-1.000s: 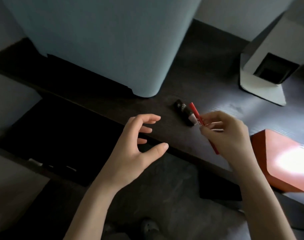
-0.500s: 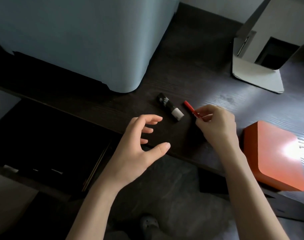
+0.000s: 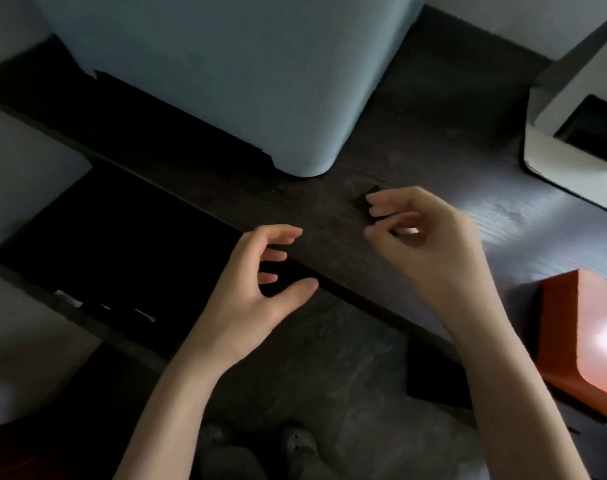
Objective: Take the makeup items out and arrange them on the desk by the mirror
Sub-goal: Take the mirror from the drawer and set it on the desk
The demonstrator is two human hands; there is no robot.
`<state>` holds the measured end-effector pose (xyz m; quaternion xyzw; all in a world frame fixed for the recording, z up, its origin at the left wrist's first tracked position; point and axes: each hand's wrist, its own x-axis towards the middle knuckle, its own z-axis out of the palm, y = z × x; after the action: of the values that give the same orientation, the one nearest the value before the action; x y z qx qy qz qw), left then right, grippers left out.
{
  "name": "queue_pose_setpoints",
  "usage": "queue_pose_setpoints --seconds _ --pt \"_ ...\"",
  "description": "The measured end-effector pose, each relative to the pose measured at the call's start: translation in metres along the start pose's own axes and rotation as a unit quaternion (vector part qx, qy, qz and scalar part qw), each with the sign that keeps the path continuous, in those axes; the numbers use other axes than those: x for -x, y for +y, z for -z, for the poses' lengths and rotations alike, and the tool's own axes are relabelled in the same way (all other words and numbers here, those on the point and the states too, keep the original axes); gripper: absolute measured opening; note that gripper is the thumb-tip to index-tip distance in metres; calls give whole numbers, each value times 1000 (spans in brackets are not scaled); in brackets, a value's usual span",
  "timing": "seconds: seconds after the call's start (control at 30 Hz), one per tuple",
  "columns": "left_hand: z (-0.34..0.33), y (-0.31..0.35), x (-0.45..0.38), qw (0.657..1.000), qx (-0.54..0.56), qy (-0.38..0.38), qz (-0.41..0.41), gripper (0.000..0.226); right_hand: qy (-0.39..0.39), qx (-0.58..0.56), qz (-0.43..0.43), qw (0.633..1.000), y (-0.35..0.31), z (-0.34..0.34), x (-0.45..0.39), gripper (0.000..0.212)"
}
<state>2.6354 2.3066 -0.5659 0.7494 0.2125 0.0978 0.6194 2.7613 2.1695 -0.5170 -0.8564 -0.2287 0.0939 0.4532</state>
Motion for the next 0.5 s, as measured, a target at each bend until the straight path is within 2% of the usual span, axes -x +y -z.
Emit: queue_pose_setpoints --seconds 0.17,0.3,0.5 --pt "44 -26 22 998 27 48 33 47 -93 -27 42 994 -29 -57 4 32" --pt "87 -56 42 993 25 97 55 55 -179 -25 66 981 -49 -116 10 31" --pt "151 -99 71 980 41 172 93 53 -277 14 58 959 -42 -225 8 27"
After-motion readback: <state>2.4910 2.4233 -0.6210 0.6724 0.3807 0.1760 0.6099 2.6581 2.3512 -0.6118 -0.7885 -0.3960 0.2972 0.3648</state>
